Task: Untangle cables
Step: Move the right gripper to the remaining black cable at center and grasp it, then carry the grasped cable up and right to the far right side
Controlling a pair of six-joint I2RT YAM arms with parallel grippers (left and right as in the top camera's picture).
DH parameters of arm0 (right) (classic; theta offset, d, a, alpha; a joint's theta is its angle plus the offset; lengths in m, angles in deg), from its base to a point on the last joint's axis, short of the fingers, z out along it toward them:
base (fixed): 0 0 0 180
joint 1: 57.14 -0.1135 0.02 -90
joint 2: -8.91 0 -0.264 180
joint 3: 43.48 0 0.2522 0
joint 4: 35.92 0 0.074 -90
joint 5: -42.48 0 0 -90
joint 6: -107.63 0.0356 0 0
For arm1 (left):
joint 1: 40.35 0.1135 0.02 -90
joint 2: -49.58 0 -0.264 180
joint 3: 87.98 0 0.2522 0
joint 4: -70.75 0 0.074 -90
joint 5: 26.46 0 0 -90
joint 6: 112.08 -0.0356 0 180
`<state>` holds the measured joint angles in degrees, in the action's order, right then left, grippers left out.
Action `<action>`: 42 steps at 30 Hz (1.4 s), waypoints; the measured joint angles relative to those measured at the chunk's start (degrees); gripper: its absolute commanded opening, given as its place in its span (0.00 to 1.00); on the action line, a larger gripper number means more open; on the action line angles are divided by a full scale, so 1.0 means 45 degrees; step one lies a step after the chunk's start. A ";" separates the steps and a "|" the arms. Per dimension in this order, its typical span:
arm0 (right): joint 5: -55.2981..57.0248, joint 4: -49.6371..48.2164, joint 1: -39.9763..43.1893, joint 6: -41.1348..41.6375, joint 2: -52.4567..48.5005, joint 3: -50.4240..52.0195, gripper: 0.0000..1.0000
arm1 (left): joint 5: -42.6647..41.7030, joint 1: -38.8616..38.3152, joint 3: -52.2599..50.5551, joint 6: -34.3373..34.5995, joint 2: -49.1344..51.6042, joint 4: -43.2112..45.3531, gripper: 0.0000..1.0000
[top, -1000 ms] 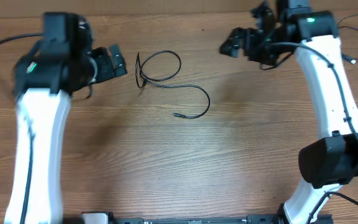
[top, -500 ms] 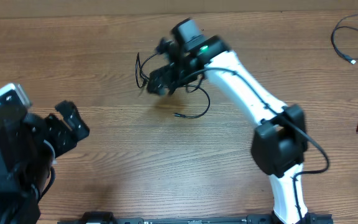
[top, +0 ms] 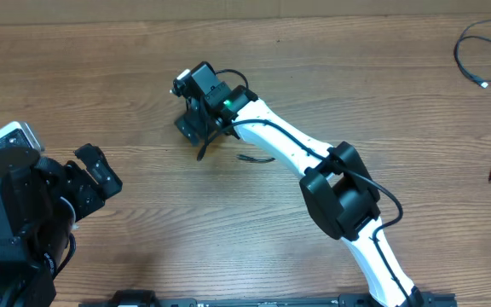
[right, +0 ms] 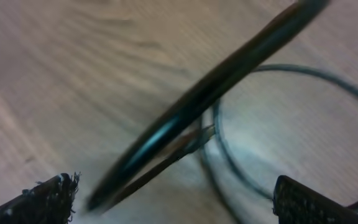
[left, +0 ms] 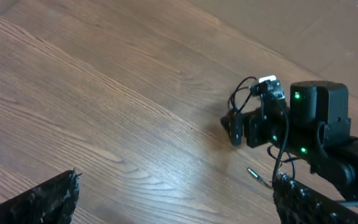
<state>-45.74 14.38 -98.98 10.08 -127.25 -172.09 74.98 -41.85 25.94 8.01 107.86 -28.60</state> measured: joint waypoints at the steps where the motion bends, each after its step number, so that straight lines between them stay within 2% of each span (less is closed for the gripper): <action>1: 0.0146 -0.0321 0.0034 -0.0005 -0.0083 0.0000 1.00 | 0.0000 0.0000 0.0000 0.0000 0.0000 0.0000 1.00; 6: 0.0525 -0.1224 0.0112 -0.0005 -0.0452 0.0000 0.98 | 0.0000 0.0000 0.0000 0.0000 0.0005 0.0000 0.99; 7: 0.0568 -0.1273 0.0112 0.0000 -0.0505 0.0000 0.95 | 0.0000 0.0000 0.0000 0.0000 0.0005 0.0000 0.99; 9: 0.0670 -0.1355 0.0117 -0.0029 -0.0724 0.0000 0.80 | 0.0005 0.0000 0.0000 0.0000 0.0005 0.0000 1.00; 12: 0.0947 -0.1404 0.0117 -0.0073 -0.1277 0.0000 0.66 | 0.0005 0.0000 0.0000 0.0000 0.0005 0.0000 1.00; 14: 0.1030 -0.1447 0.0121 0.0000 -0.1462 -0.0010 0.48 | 0.0000 0.0000 0.0000 0.0000 0.0005 0.0000 1.00; 17: 0.1166 -0.1418 0.0126 -0.0029 -0.1496 -0.0029 0.04 | 0.0000 0.0000 0.0000 0.0000 0.0005 -0.0010 1.00; 21: 0.1384 -0.0913 0.0126 -0.0039 -0.1501 -0.0083 0.04 | 0.0005 0.0000 0.0000 0.0000 0.0005 -0.0005 1.00; 30: 0.3366 0.2317 0.0714 -0.0024 -0.0335 -0.0112 0.04 | 0.0000 0.0000 0.0000 0.0000 0.0005 -0.0010 1.00; 38: 0.3691 0.4983 0.4396 0.0257 0.3011 -0.0068 0.04 | 0.0005 0.0000 0.0000 0.0000 0.0005 -0.0010 1.00; 42: 0.3701 0.5775 0.6586 0.0296 0.3653 -0.0073 0.04 | 0.0000 0.0000 0.0000 0.0000 0.0005 -0.0010 1.00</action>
<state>-29.08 40.37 -69.34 11.42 -110.81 -172.42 74.98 -41.85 25.94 8.01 107.88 -28.64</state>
